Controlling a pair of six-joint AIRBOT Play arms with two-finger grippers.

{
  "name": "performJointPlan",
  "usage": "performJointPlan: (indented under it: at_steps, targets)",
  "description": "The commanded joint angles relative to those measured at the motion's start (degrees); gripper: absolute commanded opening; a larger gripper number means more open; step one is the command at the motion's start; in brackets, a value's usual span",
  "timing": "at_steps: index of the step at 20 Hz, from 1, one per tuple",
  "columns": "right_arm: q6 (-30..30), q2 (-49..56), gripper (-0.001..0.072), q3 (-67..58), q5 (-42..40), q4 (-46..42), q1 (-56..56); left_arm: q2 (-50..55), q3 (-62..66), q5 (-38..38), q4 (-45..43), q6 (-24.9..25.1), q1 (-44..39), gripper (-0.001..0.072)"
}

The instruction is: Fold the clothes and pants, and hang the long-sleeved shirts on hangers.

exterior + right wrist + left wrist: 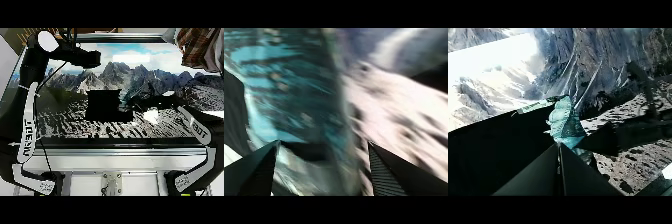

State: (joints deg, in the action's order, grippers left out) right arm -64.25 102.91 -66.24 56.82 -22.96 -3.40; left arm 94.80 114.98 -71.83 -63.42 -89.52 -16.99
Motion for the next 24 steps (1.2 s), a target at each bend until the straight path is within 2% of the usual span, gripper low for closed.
performJointPlan:
  at_steps: [1,2,3,4,6,8,11,13,15,17,22,24]
  targets:
    - [2.23,2.62,0.0596,-2.64,-4.35,4.22,-5.79,-0.02,0.0,-0.22,0.07,-0.52,-0.15,0.0013]
    - [2.69,2.58,0.0463,-3.32,-5.84,4.2,-6.67,-0.02,0.0,-0.22,0.09,-0.52,-0.15,0.0013]
    - [3.91,2.58,0.0237,-3.93,-6.03,4.17,-6.91,-0.02,0.0,-0.24,0.07,-0.52,-0.15,0.0013]
    - [4.48,2.4,0.0042,-4.24,-5.79,4.13,-6.71,-0.02,0.0,-0.44,0.09,-0.55,-0.15,0.0013]
    - [4.15,0.31,0.0021,-4.28,-5.55,2.71,-4.52,-0.04,0.0,-1.29,0.02,-0.55,-0.15,0.0013]
    - [1.57,-4.66,0.0021,-4.28,-5.75,-3.15,0.7,-0.07,0.0,-1.79,-0.07,-0.81,-0.15,0.0013]
    - [-6.36,-14.25,0.0021,-4.28,-5.81,-19.65,13.31,-0.07,0.0,-1.7,-0.02,-2.51,-0.17,0.0013]
    - [-14.43,-19.82,0.0021,-4.26,-5.51,-32.0,23.58,-0.07,0.0,-1.46,-0.04,-3.13,-0.52,0.0012]
    - [-18.88,-23.5,0.0021,-3.74,-4.07,-39.91,32.7,-0.04,0.0,-0.79,-0.09,-3.1,-1.7,0.0013]
    - [-19.82,-25.68,0.002,-2.21,-1.75,-43.36,40.0,-0.02,0.0,0.87,-0.11,-3.1,-2.93,0.0013]
    - [-33.92,-34.1,0.0021,10.12,-0.96,-55.21,50.97,-0.04,0.0,1.36,-0.07,-3.56,-3.8,0.0013]
    - [-34.71,-38.64,0.002,17.16,-0.85,-55.54,52.39,-0.04,0.0,1.44,-0.07,-4.02,-3.78,0.0013]
